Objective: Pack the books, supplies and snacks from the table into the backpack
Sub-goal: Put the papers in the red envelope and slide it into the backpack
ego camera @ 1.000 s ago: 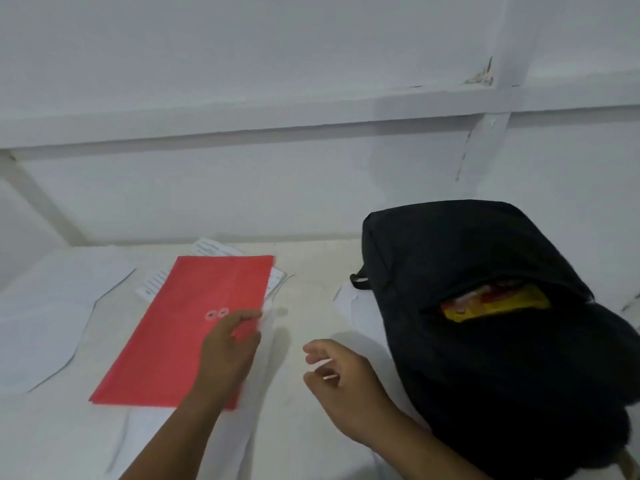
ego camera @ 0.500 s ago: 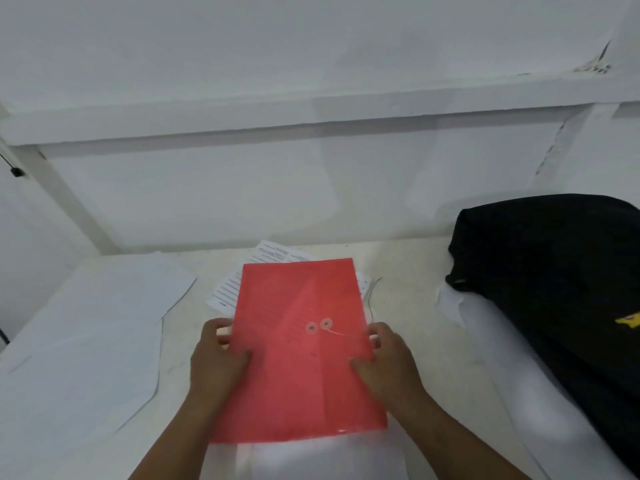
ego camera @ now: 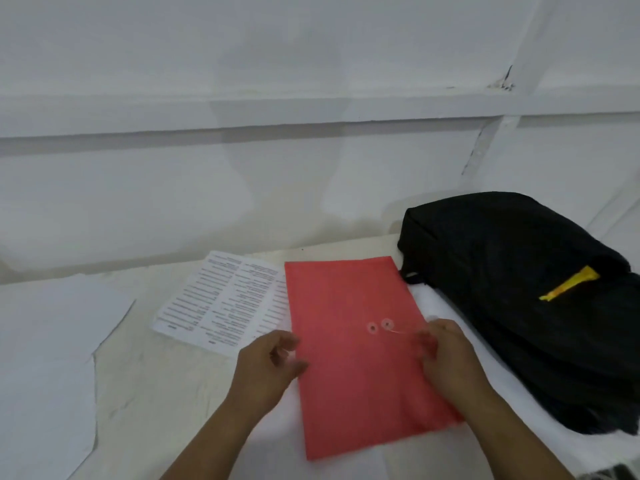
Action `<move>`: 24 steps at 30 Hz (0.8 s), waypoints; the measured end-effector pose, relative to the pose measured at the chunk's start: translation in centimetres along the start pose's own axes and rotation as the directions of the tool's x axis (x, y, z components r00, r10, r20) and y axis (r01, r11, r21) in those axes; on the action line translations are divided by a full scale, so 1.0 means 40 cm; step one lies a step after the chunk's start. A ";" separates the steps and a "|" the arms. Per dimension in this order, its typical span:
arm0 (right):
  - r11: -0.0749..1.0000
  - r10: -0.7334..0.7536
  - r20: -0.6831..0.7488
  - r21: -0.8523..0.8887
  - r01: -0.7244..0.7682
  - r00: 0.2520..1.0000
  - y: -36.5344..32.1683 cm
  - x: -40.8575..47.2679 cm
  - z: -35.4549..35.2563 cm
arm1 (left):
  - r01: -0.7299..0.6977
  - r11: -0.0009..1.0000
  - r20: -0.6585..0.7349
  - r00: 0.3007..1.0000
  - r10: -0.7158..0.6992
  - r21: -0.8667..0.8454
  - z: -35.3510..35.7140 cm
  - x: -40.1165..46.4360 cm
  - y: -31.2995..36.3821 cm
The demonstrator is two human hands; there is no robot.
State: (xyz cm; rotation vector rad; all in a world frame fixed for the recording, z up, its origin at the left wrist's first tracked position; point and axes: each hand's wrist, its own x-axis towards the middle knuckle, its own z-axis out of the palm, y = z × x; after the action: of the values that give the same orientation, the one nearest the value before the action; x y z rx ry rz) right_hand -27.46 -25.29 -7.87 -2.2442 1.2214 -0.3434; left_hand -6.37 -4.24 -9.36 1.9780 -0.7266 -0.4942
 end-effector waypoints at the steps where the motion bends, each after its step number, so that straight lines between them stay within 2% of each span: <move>1: 1.000 0.006 -0.006 -0.019 -0.006 1.000 0.005 -0.001 0.008 | -0.029 0.999 -0.032 0.999 0.030 0.037 0.004 0.000 -0.008; 4: 0.995 -0.001 -0.100 -0.104 -0.010 0.995 -0.029 -0.002 0.039 | -0.146 0.970 -0.259 0.946 0.194 0.192 -0.021 0.012 -0.052; 5: 0.991 -0.040 -0.141 -0.133 0.021 0.989 -0.051 -0.001 0.047 | -0.119 0.955 -0.332 0.920 0.209 0.270 -0.036 0.020 -0.069; 6: 0.989 -0.097 -0.169 -0.126 0.076 0.981 -0.075 0.004 0.057 | -0.016 0.940 -0.396 0.904 0.159 0.342 -0.051 0.031 -0.087; 7: 0.985 -0.163 -0.173 -0.091 0.149 0.971 -0.100 0.009 0.070 | 0.157 0.912 -0.458 0.888 0.038 0.380 -0.068 0.040 -0.099; 9: 0.957 -0.288 -0.079 -0.006 0.289 0.954 -0.159 0.017 0.103 | 0.454 0.830 -0.535 0.812 -0.234 0.325 -0.104 0.058 -0.114; 11: 0.921 -0.389 0.096 0.063 0.385 0.916 -0.229 0.018 0.141 | 0.542 0.803 -0.555 0.759 -0.341 0.248 -0.131 0.068 -0.115; 16: 0.840 -0.543 0.317 0.204 0.504 0.777 -0.382 0.086 0.239 | 0.494 0.865 -0.553 0.747 -0.367 0.092 -0.138 0.089 -0.100; 18: 0.844 -0.535 0.357 0.201 0.497 0.765 -0.432 0.142 0.264 | 0.486 0.874 -0.573 0.722 -0.387 0.022 -0.142 0.100 -0.089; 20: 0.860 -0.497 0.394 0.105 0.499 0.773 -0.468 0.212 0.292 | 0.399 0.916 -0.564 0.744 -0.357 -0.054 -0.147 0.107 -0.084; 22: 0.866 -0.423 0.436 -0.062 0.496 0.794 -0.486 0.280 0.321 | 0.262 0.945 -0.540 0.776 -0.328 -0.196 -0.152 0.107 -0.074; 24: 0.844 -0.349 0.467 -0.220 0.489 0.812 -0.499 0.327 0.341 | 0.219 0.905 -0.545 0.738 -0.398 -0.364 -0.166 0.112 -0.070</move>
State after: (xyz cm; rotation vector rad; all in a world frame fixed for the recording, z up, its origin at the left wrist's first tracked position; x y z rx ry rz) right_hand -0.08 -22.81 -7.86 -2.6983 0.5707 0.1949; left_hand 1.77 -1.90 -8.84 1.8325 0.0931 -0.1085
